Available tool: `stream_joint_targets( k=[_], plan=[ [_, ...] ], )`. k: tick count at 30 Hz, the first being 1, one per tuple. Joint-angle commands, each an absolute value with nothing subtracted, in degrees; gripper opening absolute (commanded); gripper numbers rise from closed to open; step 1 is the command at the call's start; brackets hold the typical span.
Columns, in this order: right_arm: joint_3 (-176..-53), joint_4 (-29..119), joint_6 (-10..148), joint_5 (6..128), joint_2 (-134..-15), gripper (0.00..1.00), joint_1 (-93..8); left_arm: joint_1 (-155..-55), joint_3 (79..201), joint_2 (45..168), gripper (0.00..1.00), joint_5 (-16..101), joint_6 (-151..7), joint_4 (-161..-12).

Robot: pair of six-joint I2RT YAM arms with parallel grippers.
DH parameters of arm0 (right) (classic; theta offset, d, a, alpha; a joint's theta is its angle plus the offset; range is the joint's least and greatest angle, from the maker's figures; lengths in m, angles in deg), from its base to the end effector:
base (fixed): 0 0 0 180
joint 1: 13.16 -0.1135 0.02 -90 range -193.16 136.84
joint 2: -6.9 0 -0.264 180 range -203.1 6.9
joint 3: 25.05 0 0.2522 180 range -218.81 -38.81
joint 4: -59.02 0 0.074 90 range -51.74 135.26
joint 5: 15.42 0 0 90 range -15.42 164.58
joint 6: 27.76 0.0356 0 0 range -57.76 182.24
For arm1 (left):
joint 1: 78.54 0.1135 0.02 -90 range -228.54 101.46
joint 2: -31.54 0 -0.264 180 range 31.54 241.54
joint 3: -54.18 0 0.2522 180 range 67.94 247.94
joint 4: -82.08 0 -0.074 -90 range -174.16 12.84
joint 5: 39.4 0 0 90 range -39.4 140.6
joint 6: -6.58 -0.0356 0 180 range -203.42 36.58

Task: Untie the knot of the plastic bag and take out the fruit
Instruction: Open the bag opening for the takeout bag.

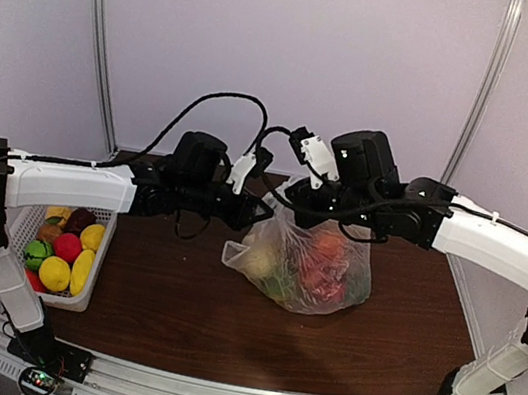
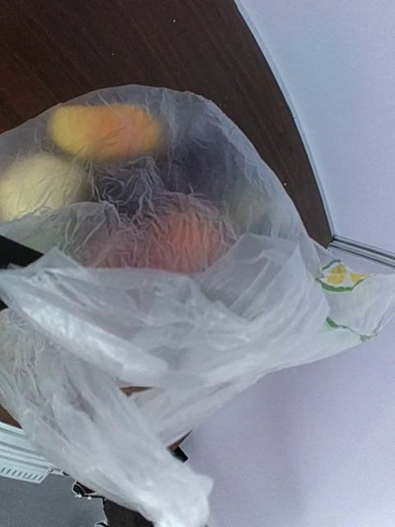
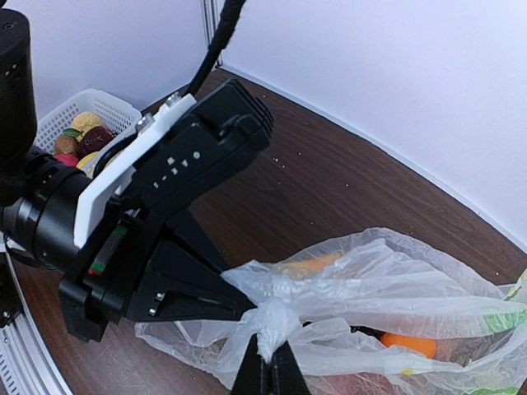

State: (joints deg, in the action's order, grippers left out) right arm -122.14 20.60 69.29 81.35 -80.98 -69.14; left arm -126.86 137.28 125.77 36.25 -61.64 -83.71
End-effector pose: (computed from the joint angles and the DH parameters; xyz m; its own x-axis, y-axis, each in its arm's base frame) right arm 0.2019 0.2916 0.3643 -0.3649 -0.3228 -0.8733 -0.7262 0.6857 0.0500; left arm 0.2494 -0.2934 0.2817 -0.5880 0.1199 -0.7999 0.7046 0.5615 -0.4338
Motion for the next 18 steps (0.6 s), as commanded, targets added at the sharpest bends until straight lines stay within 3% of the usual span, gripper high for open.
stream_joint_targets(
  k=[1, 18],
  plan=[
    [-118.7, 21.4, 69.2, 79.2, -75.3, 0.00, -69.5, -125.1, 137.6, 126.8, 0.00, 36.6, -60.6, -85.7],
    [-83.3, 4.7, 98.2, 71.7, -53.2, 0.00, -80.0, -117.0, 129.3, 124.8, 0.00, 46.6, -52.8, -97.3]
  ],
)
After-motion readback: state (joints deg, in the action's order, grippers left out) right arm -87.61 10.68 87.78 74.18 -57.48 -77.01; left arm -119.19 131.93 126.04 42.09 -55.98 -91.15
